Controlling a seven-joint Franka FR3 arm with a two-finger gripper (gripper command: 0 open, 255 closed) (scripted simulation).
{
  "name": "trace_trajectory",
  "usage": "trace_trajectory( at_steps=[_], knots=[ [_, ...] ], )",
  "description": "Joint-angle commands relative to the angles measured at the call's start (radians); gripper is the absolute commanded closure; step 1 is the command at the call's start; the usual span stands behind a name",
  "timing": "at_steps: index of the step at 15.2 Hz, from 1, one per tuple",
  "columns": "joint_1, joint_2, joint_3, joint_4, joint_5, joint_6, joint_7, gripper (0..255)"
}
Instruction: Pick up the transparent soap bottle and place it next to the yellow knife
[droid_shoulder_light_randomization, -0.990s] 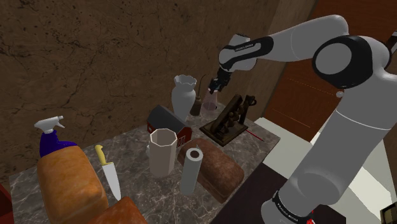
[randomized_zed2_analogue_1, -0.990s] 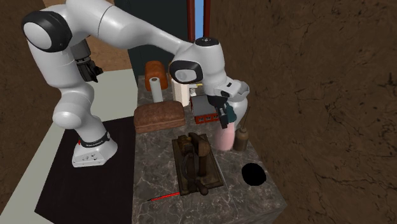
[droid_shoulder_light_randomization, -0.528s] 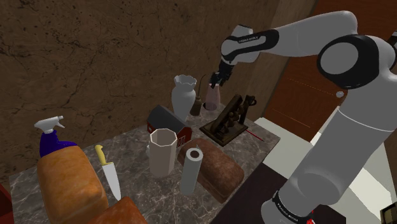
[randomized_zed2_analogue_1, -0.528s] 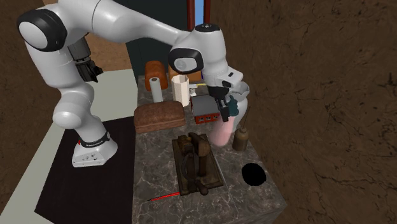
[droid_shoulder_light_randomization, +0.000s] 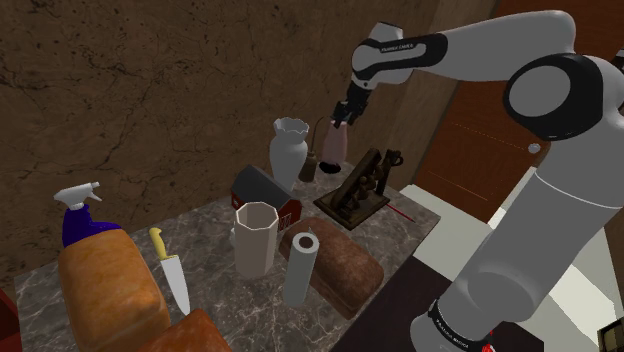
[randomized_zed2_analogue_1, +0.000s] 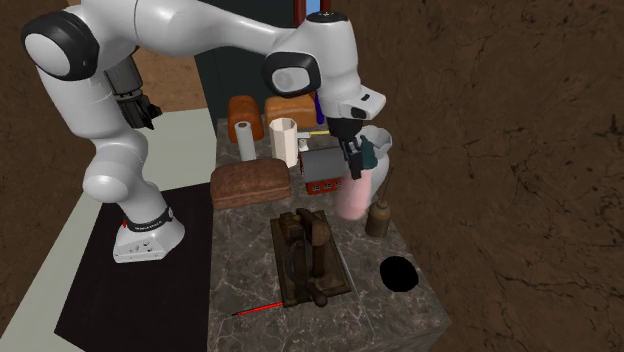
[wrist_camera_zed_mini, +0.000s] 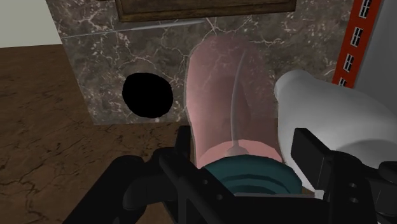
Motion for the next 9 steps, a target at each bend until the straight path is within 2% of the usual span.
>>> trace_trajectory(
  at_steps=[1,9],
  knots=[
    [0.001,-0.006,0.0,0.022,-0.003,-0.027,0.003,255],
    [0.0,-0.009,0.0,0.125,-0.007,-0.133,0.01,255]
  ],
)
